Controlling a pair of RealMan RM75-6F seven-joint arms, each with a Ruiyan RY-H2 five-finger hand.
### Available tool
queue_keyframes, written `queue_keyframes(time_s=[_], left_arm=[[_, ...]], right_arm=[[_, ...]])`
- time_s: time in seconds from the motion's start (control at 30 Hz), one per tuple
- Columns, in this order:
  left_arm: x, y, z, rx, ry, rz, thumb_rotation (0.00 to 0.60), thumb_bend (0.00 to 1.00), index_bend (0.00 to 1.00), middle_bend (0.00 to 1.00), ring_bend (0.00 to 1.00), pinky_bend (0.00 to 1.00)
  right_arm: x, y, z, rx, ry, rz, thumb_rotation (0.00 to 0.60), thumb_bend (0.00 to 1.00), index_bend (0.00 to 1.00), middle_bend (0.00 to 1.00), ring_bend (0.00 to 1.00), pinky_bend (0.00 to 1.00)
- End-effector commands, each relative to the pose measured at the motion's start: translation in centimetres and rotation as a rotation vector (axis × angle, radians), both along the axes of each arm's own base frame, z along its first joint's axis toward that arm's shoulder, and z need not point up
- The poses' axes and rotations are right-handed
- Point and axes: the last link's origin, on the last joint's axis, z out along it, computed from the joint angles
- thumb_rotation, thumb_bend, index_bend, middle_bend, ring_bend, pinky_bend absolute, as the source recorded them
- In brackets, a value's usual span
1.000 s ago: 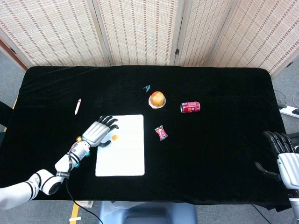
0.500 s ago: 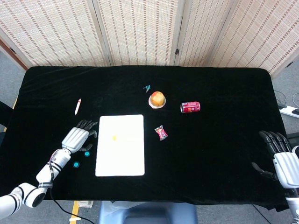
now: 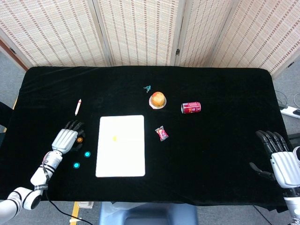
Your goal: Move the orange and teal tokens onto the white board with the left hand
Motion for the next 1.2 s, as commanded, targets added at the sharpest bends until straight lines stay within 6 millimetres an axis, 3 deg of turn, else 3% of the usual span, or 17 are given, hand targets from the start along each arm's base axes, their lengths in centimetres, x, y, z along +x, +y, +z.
queue_keyframes(time_s=[0.03,0.83,1.2], left_arm=[[-0.3,0.2,-0.3,-0.002,-0.004,0.014,0.600,0.41,0.45,0.12,0.02,0.00],[-1.5,0.5,-0.3,-0.002,0.015,0.052,0.600,0.41,0.44,0.12,0.02,0.00],[-1.1,0.7,-0.4,0.009,-0.005,0.036,0.600,0.41,0.53,0.13,0.04,0.00]], right_arm=[[0.0,0.0,0.0,-0.001,0.000,-0.002,0.600,0.27,0.06,0.11,0.05,0.03],[0.1,0.3,0.1,-0.004,0.002,-0.006,0.600,0.27,0.06,0.11,0.05,0.03],[0.0,0.4,0.2,-0.010,0.002,-0.009,0.600,0.27,0.06,0.11,0.05,0.03]])
